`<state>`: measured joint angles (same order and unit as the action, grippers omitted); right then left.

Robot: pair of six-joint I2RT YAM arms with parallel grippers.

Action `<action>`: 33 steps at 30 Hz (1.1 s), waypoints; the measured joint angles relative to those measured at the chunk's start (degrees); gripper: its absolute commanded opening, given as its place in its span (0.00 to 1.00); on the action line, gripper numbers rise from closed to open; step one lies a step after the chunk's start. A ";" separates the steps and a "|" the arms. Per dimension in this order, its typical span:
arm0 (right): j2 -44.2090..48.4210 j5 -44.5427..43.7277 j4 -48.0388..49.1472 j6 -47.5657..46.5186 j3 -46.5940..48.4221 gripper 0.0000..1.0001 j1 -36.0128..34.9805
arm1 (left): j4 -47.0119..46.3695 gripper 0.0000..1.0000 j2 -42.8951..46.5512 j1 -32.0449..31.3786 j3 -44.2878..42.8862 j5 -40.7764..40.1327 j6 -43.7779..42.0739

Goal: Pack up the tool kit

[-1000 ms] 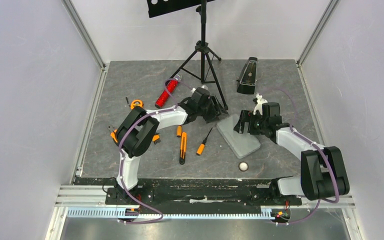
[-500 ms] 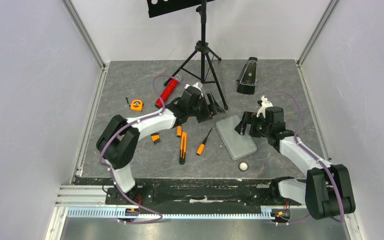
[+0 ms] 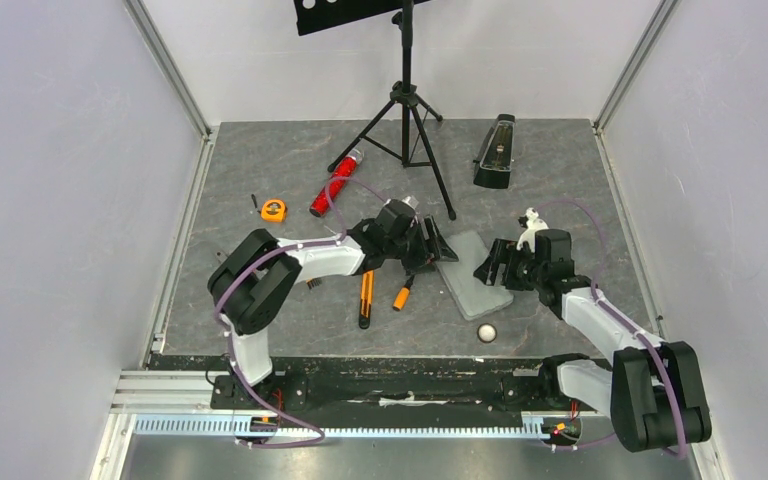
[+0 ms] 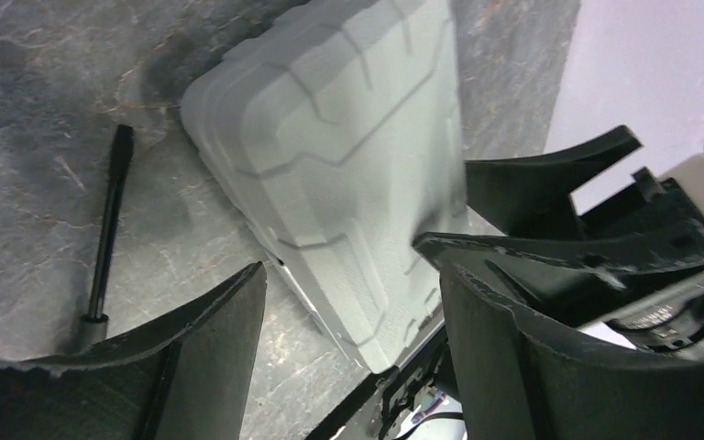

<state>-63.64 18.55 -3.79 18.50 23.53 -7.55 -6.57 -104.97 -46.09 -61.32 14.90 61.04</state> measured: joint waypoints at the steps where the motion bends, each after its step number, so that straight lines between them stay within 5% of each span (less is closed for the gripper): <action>1: -0.20 0.59 0.61 0.22 -0.26 0.74 0.31 | -0.09 0.72 -0.85 0.00 -0.04 0.35 0.22; 16: -2.03 4.79 15.04 8.35 -6.49 0.55 2.45 | 7.48 0.63 -9.53 1.68 -10.99 1.11 -1.81; 25: -1.95 10.71 25.79 15.13 -13.73 0.36 9.03 | 4.55 0.80 -5.68 2.27 -7.76 0.74 -2.58; 33: -5.57 16.63 33.75 19.54 -16.96 0.31 13.79 | 0.68 0.92 -1.55 4.00 -3.39 0.76 -2.16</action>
<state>-69.21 35.18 29.95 38.04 6.57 6.24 -5.89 -106.52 -42.09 -64.71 15.66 58.87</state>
